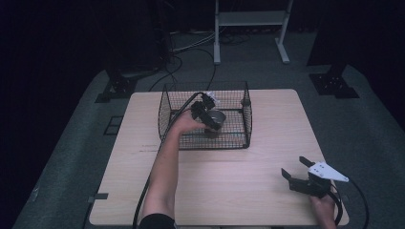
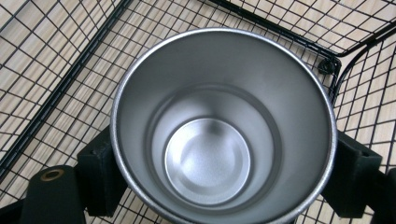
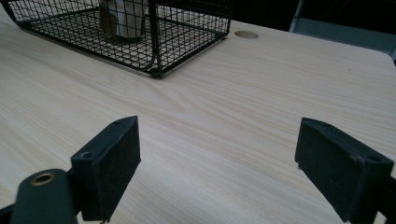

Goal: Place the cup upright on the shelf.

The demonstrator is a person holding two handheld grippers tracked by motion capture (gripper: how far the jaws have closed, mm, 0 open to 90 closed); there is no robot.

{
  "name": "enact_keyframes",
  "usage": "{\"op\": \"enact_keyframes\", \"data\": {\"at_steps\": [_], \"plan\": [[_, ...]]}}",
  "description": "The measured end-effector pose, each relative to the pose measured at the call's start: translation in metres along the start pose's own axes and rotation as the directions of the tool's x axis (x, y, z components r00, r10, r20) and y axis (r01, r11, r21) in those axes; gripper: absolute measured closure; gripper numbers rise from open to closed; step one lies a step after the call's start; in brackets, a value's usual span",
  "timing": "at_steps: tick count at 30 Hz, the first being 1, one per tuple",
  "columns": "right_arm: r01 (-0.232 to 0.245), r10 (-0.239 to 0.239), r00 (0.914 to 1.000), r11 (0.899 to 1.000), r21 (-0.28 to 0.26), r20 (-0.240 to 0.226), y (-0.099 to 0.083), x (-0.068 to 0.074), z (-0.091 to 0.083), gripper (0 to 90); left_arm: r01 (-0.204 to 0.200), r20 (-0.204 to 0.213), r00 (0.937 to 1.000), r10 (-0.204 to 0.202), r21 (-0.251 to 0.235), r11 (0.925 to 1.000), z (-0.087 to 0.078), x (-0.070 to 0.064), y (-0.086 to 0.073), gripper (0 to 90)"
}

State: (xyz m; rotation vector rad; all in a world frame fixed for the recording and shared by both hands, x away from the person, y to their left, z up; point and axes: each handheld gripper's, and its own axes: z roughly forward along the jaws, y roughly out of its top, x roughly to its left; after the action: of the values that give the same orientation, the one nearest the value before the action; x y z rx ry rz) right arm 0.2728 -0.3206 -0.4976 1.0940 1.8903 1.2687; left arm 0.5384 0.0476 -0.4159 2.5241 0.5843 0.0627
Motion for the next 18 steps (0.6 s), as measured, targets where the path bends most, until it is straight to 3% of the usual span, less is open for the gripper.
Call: {"op": "enact_keyframes", "data": {"at_steps": [18], "plan": [[0.011,-0.011,0.9999,1.0,0.003,0.002,0.0001,0.0007,0.0005,13.5,-0.014,-0.008,0.9999,0.014,0.018,0.9997,-0.0071,-0.0039,-0.0033,12.9]]}}
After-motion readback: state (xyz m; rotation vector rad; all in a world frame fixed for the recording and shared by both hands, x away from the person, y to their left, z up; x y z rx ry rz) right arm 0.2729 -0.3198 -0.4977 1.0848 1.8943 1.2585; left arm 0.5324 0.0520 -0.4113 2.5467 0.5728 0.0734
